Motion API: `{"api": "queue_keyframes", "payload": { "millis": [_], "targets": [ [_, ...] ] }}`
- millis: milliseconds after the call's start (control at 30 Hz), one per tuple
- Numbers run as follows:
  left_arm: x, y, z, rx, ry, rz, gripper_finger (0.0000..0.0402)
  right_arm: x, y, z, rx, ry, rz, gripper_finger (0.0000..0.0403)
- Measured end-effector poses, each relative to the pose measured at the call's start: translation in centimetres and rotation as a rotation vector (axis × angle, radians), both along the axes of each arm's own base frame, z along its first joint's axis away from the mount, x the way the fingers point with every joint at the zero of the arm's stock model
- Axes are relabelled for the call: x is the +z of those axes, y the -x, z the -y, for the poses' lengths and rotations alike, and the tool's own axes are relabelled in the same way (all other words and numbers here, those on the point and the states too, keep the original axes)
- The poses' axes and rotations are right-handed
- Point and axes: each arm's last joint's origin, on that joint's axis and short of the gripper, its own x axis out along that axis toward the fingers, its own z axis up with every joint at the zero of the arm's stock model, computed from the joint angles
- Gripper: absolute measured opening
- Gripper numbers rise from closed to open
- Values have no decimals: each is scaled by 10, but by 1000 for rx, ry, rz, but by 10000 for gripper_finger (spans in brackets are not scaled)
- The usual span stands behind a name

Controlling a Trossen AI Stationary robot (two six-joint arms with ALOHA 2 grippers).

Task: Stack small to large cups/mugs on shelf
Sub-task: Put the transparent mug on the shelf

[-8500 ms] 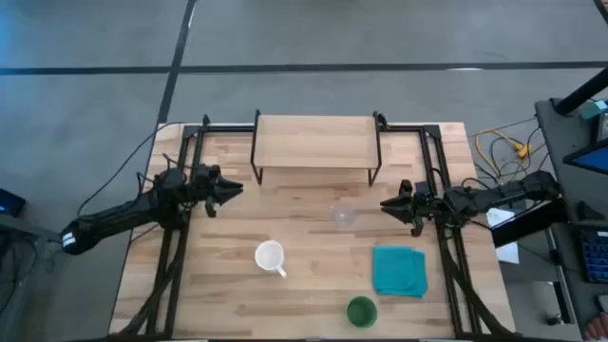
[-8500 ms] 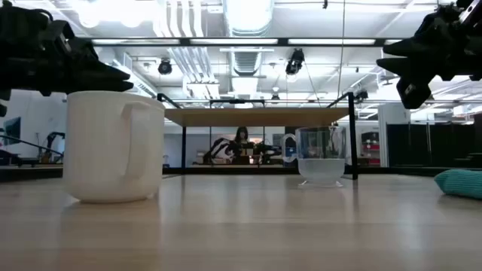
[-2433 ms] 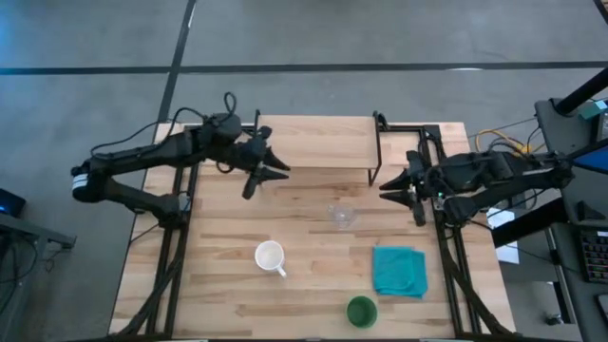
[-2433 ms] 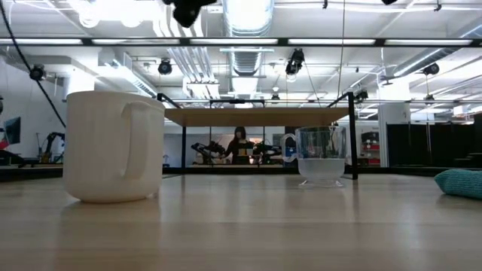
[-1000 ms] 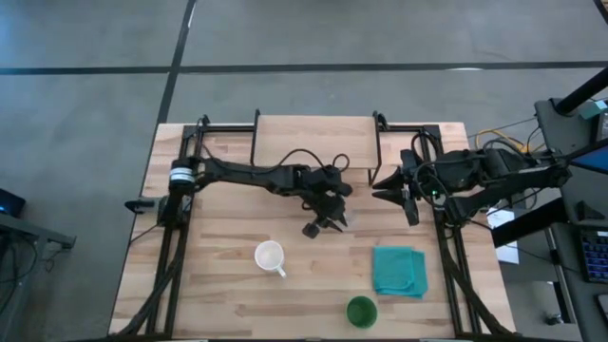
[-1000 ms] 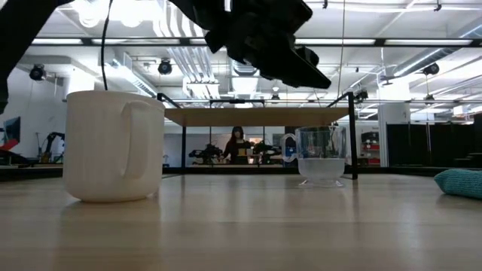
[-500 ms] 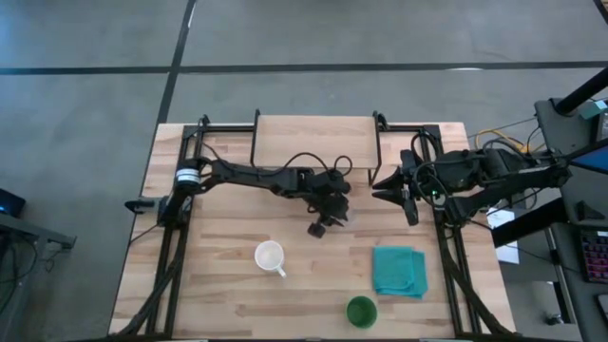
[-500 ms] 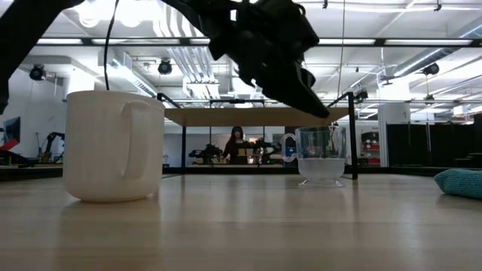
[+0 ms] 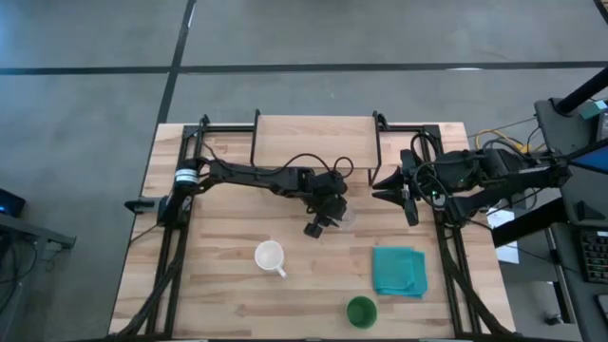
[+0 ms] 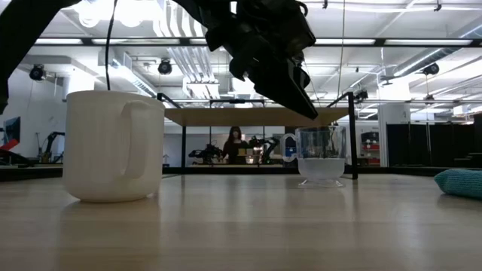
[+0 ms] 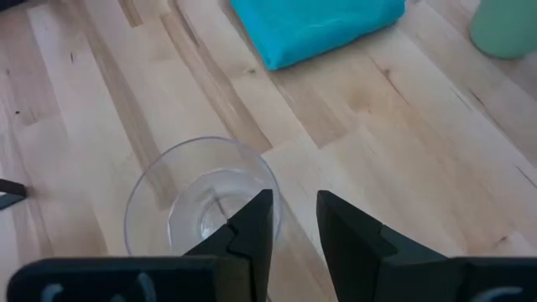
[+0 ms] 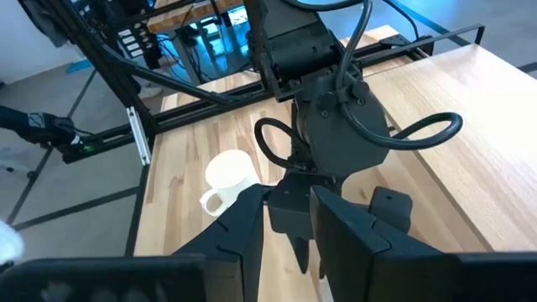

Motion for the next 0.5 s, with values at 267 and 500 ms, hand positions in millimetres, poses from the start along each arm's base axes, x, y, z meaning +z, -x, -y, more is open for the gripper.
{"api": "queue_keyframes", "payload": {
  "millis": [267,500],
  "targets": [
    [-3,1,0,-6,-5,-4,81,0,0,0,0,0,0,96],
    [-8,-1,0,-6,-6,7,81,0,0,0,0,0,0,96]
  ]
}}
